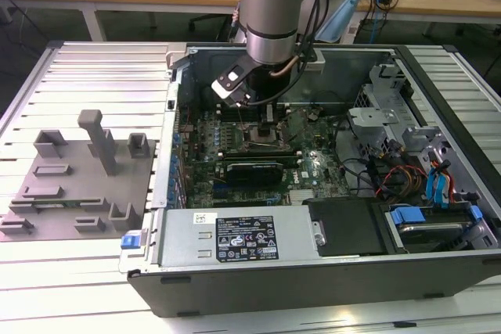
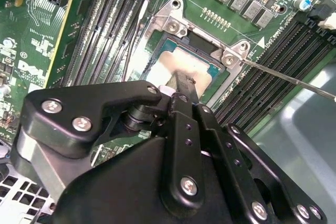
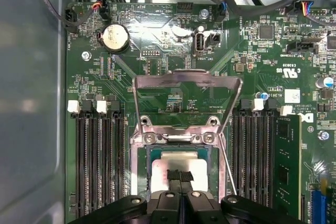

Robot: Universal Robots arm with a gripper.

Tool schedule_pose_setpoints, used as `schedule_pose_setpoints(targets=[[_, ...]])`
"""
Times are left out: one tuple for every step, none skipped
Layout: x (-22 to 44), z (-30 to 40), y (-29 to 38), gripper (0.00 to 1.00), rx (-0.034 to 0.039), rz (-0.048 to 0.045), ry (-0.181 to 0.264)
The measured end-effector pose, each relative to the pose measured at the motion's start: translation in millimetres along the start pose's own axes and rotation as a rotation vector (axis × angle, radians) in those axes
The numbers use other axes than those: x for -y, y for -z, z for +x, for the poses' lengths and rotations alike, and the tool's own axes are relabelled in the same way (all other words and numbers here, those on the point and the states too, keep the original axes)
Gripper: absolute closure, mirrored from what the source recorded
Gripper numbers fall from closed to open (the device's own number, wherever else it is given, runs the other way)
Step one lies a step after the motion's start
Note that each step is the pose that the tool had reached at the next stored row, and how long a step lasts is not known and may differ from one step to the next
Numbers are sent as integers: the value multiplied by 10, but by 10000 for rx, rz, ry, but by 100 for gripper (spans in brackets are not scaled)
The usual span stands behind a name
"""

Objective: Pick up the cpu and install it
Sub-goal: 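Place the cpu into insertion slot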

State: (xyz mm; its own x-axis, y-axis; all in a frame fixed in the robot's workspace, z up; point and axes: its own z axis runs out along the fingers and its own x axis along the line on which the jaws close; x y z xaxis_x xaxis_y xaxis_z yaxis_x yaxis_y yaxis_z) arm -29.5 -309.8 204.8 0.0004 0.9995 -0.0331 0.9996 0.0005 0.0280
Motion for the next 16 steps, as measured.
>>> schedule_pose_setpoints(targets=[[1,0,-5,89,3,2,0],[1,-1,-9,89,5,3,0],[1,-1,-10,89,4,2,0],[1,0,-12,89,1,1,-1],[0,1,-13,89,-2,-1,-1],[0,1,-13,89,-2,-1,-1],[0,1,-13,89,-3,-1,0],[0,1,-10,89,-5,-3,-1],[0,2,-5,89,-11,-6,-2],[-2,3,3,89,-19,-11,-1],[-1,1,17,89,-8,-3,-1],[-1,0,28,89,-5,-2,-1],[-1,-1,42,89,-5,-2,-1],[-2,-1,57,89,-3,-2,-1],[-3,-3,121,89,-4,-2,-1],[-5,-5,185,89,-4,-2,-1]])
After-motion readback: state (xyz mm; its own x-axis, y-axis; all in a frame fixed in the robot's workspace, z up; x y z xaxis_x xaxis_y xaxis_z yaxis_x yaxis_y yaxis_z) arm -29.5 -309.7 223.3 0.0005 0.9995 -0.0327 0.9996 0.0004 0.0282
